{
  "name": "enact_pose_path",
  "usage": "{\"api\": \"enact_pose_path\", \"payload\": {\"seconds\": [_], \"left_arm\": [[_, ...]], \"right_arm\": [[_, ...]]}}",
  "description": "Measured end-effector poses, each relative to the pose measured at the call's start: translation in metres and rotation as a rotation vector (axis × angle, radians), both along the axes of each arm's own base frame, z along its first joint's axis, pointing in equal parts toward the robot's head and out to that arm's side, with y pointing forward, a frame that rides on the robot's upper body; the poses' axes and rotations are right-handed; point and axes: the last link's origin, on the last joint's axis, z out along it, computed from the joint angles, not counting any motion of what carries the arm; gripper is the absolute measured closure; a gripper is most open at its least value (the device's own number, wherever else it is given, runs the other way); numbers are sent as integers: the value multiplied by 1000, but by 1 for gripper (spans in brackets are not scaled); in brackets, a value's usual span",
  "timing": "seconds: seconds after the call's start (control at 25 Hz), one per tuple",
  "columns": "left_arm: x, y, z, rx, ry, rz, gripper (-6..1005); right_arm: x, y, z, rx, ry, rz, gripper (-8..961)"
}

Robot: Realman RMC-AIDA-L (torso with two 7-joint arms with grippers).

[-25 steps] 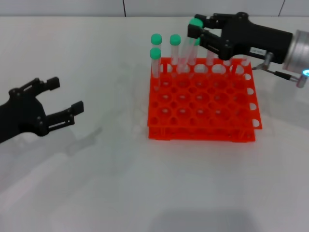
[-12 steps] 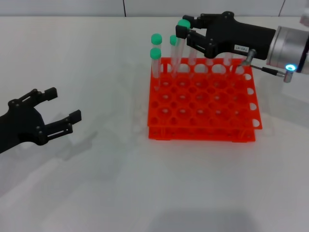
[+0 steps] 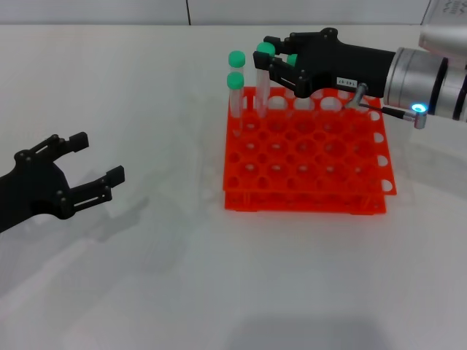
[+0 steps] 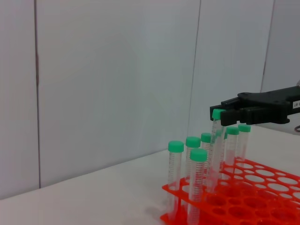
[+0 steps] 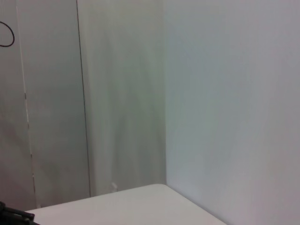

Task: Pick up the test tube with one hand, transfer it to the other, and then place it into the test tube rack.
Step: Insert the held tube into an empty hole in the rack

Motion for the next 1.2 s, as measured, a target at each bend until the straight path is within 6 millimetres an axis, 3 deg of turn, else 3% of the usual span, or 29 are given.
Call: {"api": "enact_pose_path", "payload": {"seconds": [0.88, 1.2], "left_arm": [[5, 6, 0, 0, -3, -14, 123], [5, 6, -1, -6, -4, -11, 123]], "right_arm": [[12, 0, -14, -13, -77, -52, 699], [11, -2, -17, -31, -84, -47, 654]]}}
